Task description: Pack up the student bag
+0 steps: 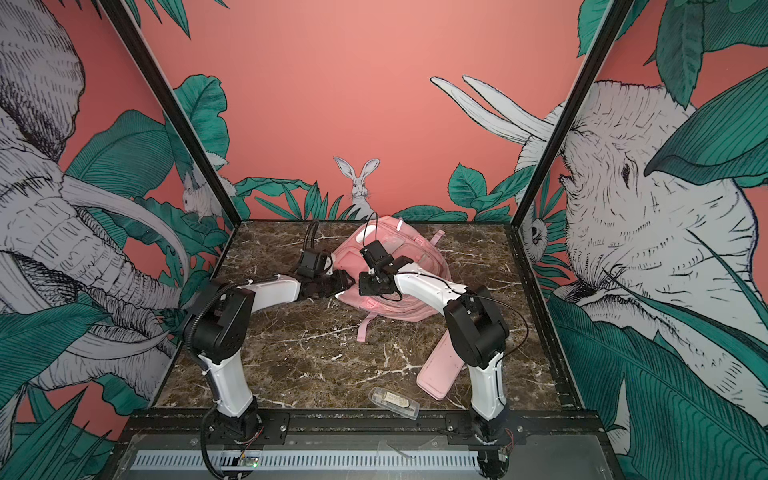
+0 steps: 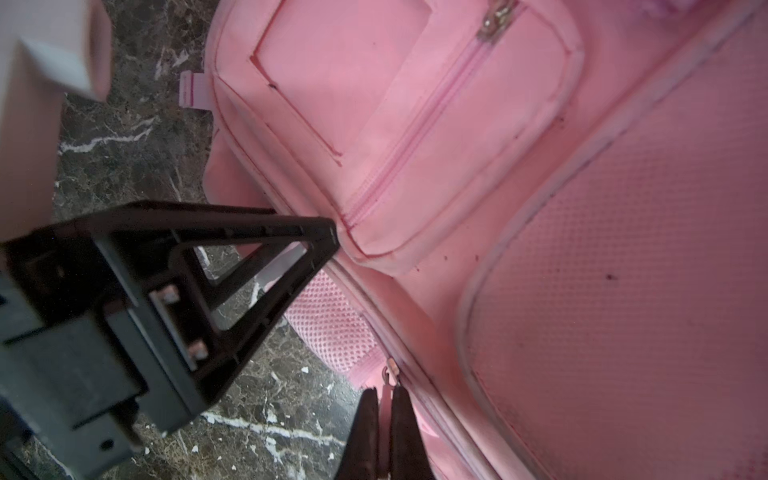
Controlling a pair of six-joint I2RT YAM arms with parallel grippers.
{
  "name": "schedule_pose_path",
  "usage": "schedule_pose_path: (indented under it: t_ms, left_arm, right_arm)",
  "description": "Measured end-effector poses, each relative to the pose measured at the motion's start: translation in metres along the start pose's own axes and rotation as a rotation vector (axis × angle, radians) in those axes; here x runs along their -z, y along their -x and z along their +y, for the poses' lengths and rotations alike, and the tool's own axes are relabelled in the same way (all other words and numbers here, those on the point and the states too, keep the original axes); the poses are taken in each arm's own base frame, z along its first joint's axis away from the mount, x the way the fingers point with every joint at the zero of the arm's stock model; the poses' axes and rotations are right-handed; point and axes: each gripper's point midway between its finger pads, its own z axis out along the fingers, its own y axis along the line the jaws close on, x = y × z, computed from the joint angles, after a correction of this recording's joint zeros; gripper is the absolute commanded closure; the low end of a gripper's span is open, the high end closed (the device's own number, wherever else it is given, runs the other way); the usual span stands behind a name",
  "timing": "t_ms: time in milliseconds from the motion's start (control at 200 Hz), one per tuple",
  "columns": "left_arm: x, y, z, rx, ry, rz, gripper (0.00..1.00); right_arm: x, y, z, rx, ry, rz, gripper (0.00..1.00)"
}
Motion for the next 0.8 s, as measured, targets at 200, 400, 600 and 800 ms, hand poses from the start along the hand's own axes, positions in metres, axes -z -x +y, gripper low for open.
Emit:
schedule_pose_path:
  t_ms: [200,400,600,800]
  left_arm:
    - [0.004,0.004,0.005,0.000,0.008,-0.004,0.41]
    - [0.007,0.007,0.013,0.004,0.020,0.001,0.41]
    - [0.009,0.006,0.013,-0.007,0.032,0.017,0.40]
    - [0.014,0.008,0.012,-0.027,0.056,0.032,0.38]
  right_arm:
    - [-0.005,0.005,0.010,0.010,0.007,0.003,1.00]
    - [-0.008,0.000,0.012,0.016,0.014,0.006,0.84]
    - [0.007,-0.025,0.001,0.023,0.004,0.031,0.69]
    - [0.057,-0.033,-0.007,0.022,0.020,-0.039,0.67]
